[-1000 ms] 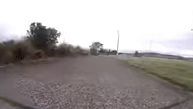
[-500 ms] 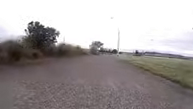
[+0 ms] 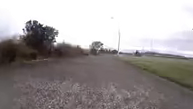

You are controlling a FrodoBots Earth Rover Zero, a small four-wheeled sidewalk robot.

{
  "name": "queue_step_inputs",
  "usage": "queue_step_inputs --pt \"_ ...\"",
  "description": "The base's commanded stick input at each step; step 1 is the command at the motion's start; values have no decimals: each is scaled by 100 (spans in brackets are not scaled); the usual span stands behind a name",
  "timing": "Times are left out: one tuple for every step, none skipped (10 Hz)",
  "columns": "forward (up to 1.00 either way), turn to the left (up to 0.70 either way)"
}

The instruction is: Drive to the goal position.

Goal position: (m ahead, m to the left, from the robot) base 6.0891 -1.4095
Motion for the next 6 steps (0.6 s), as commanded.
queue_step_inputs --pt "70 0" --pt "70 0" --pt "70 0" --pt "70 -35" --pt "70 -35" --pt "70 -35"
